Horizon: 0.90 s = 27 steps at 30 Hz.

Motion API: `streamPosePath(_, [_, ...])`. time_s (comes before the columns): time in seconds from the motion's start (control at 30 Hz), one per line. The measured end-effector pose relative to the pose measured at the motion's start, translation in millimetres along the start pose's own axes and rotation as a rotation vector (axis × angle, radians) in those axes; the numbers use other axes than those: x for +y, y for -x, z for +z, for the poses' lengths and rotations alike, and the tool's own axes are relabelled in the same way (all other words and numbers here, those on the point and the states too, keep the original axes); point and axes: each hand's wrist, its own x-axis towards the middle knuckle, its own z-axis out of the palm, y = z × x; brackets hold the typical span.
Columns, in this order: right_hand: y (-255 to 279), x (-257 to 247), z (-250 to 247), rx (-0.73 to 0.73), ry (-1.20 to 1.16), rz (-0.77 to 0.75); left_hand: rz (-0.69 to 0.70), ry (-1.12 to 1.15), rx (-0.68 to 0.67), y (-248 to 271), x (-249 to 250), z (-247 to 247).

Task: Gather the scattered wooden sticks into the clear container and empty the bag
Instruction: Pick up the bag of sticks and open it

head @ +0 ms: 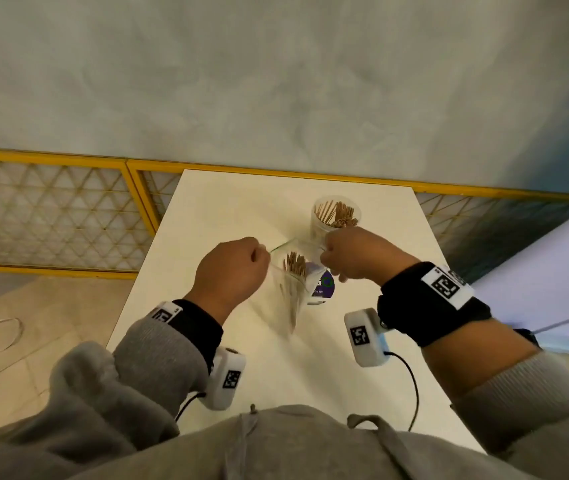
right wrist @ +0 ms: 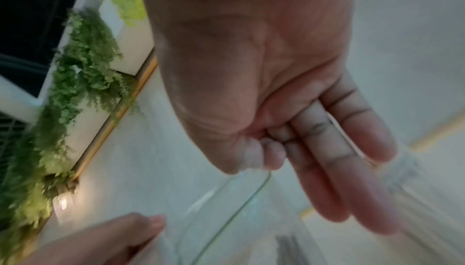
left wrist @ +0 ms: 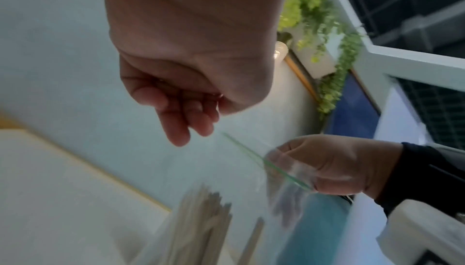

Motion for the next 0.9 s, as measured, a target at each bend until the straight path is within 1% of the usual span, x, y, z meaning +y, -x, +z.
streamPosePath(0.03, [-4,-5,-8,0.025,0.016,-0.017,-0.117,0.162,-0.025,0,-5,4])
streamPosePath(0.07, [-7,-9,-15,0.061,0.036,-0.042,-0.271,0.359,-0.088,0,-11,9])
streamPosePath(0.1, [-10,-14,-23,0.100,0.054,-0.064,-0.429,0.545,-0.170,0,-18,16])
streamPosePath(0.13, [-11,-19,-30,0.150,0.062,-0.091,-0.549,0.680,-0.265,3,-24,24])
streamPosePath(0.17, [-10,-25,-38,0.218,0.053,-0.119,-0.615,0.785,-0.364,6,-28,33])
streamPosePath(0.2, [-8,-29,-47,0.302,0.026,-0.160,-0.643,0.887,-0.448,7,-31,39])
streamPosePath(0.23, [-2,-32,-54,0.376,-0.037,-0.191,-0.650,0.988,-0.510,8,-31,44])
streamPosePath(0.3, [11,-31,-68,0.496,-0.215,-0.243,-0.617,1.218,-0.566,6,-26,46])
streamPosePath(0.33, [17,-26,-70,0.544,-0.309,-0.256,-0.597,1.357,-0.566,3,-22,45])
streamPosePath(0.4, [29,-15,-69,0.607,-0.479,-0.235,-0.549,1.636,-0.519,-5,-13,38])
streamPosePath(0.47, [35,-1,-59,0.631,-0.651,-0.170,-0.433,1.835,-0.460,-15,-7,30])
streamPosePath(0.53, [37,18,-47,0.639,-0.717,-0.077,-0.307,1.917,-0.413,-28,1,22])
streamPosePath(0.57, [36,25,-40,0.627,-0.715,-0.042,-0.271,1.947,-0.392,-34,5,18])
streamPosePath(0.63, [39,33,-27,0.567,-0.732,-0.003,-0.260,1.988,-0.336,-38,8,13])
streamPosePath(0.7, [41,32,-19,0.517,-0.754,0.006,-0.243,2.018,-0.317,-42,8,12])
streamPosePath(0.73, [49,29,-1,0.503,-0.752,0.034,-0.242,2.061,-0.314,-29,1,18])
streamPosePath(0.8, [53,27,4,0.673,-0.766,0.042,-0.245,2.100,-0.267,-30,-8,21])
streamPosePath(0.83, [56,24,5,0.781,-0.811,0.040,-0.264,2.132,-0.233,-31,-9,20])
streamPosePath(0.87, [59,20,4,0.859,-0.850,0.019,-0.279,2.144,-0.203,-32,-8,16])
streamPosePath(0.9, [60,14,2,0.881,-0.881,-0.029,-0.284,2.142,-0.192,-34,-8,14])
